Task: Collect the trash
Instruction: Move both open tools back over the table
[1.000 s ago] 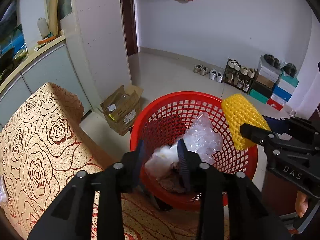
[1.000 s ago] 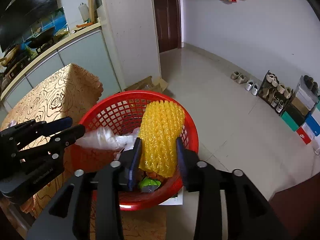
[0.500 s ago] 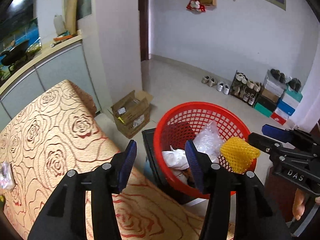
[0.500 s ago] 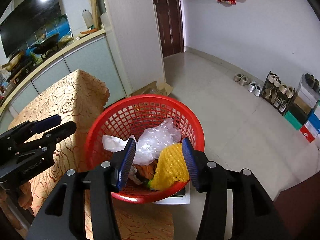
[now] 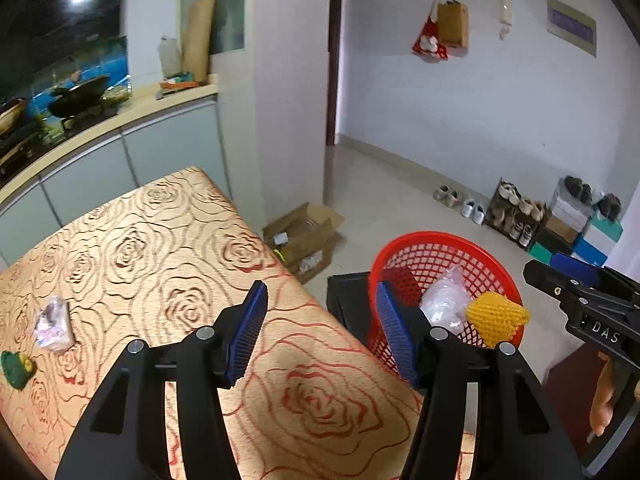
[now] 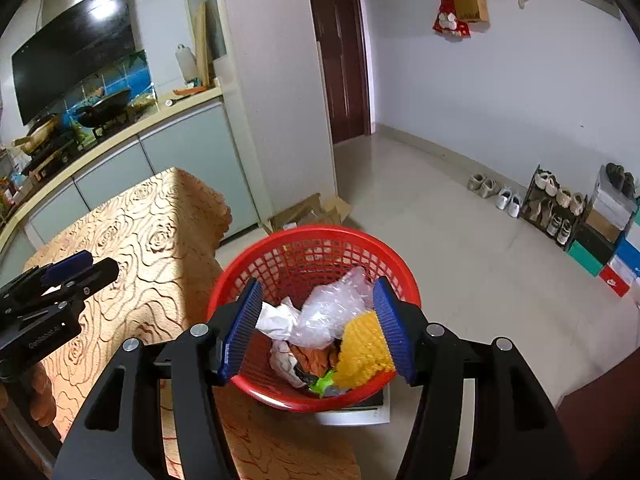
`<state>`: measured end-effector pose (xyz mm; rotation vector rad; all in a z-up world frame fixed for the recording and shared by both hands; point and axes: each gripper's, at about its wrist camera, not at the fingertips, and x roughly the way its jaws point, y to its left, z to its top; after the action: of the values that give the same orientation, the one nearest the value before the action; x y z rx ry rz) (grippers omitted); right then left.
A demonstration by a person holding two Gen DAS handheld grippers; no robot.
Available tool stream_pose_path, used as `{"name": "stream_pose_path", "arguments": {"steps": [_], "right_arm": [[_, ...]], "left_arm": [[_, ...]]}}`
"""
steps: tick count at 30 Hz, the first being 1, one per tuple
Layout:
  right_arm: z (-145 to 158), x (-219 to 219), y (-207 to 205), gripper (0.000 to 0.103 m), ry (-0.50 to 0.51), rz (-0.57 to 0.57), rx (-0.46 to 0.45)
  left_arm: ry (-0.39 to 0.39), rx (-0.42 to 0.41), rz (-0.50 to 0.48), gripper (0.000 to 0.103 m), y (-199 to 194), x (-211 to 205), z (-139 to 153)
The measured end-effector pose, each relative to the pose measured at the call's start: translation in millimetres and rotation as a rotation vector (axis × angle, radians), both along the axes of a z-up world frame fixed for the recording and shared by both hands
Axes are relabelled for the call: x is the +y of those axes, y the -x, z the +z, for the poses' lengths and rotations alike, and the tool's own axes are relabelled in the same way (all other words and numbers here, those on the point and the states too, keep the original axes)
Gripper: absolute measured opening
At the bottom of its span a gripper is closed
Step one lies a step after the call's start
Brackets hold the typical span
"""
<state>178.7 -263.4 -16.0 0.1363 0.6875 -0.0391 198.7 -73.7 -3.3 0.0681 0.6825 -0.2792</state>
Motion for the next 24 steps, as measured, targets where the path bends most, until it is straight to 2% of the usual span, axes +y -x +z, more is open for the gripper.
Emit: {"name": "stream_pose_path", "arguments": {"steps": [4,10,24], "right_arm": [[9,8,5,0.056,0.002,0.005,-0.035],[24,27,10,0.06,0.013,0.037,-0.083],[48,105,11,0.062,0.023,0.201,-0.158]], "left_arm": [[0.005,-0.036,0.029,0.056,10,11,10],[0.025,-0.087,0.093,0.065,25,32,24],[0.05,-0.129,0.312,0.067,56,124,40]]}}
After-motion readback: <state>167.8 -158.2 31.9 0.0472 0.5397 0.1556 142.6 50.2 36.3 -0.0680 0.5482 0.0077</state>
